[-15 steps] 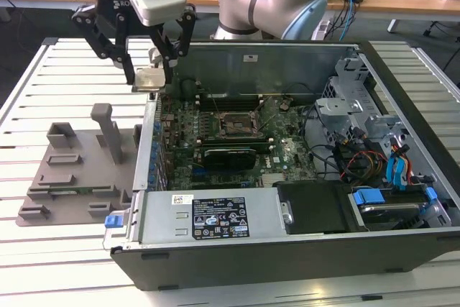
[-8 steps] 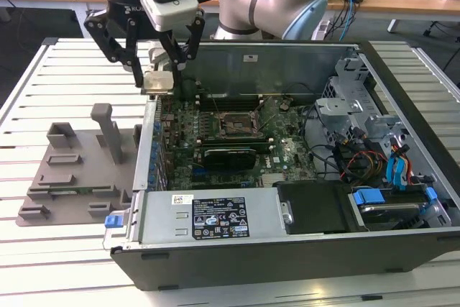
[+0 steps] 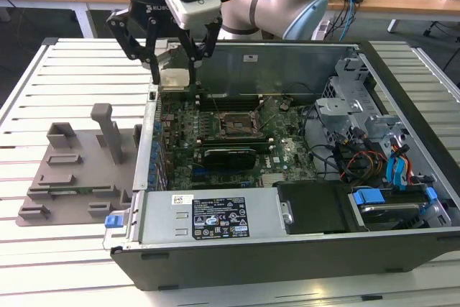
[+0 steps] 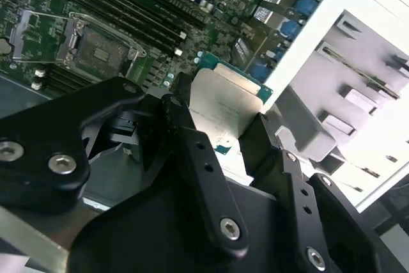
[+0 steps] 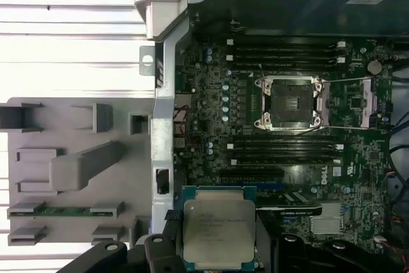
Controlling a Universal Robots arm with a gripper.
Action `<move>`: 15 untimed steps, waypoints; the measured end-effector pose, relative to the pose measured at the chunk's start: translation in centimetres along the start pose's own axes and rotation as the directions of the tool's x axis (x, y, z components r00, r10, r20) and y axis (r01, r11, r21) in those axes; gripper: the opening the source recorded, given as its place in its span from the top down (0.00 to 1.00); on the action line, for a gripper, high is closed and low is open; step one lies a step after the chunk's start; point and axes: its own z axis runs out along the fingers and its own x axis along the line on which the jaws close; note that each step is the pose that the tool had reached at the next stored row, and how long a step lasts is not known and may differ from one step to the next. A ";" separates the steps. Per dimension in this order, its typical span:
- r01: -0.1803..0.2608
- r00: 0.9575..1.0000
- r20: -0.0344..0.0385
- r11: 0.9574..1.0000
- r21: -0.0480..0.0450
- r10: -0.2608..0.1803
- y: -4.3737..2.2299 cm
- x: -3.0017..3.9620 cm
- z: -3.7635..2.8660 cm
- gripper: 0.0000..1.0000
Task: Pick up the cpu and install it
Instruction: 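Pick up the cpu and move it towards the insertion slot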
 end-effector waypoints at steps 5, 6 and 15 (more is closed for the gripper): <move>0.000 1.000 0.000 1.000 0.000 0.000 0.37 -1.39 0.45 0.45; 0.000 1.000 0.000 1.000 0.000 0.000 0.40 -1.57 0.53 0.45; 0.000 1.000 0.000 1.000 0.000 0.000 0.44 -3.20 1.22 0.45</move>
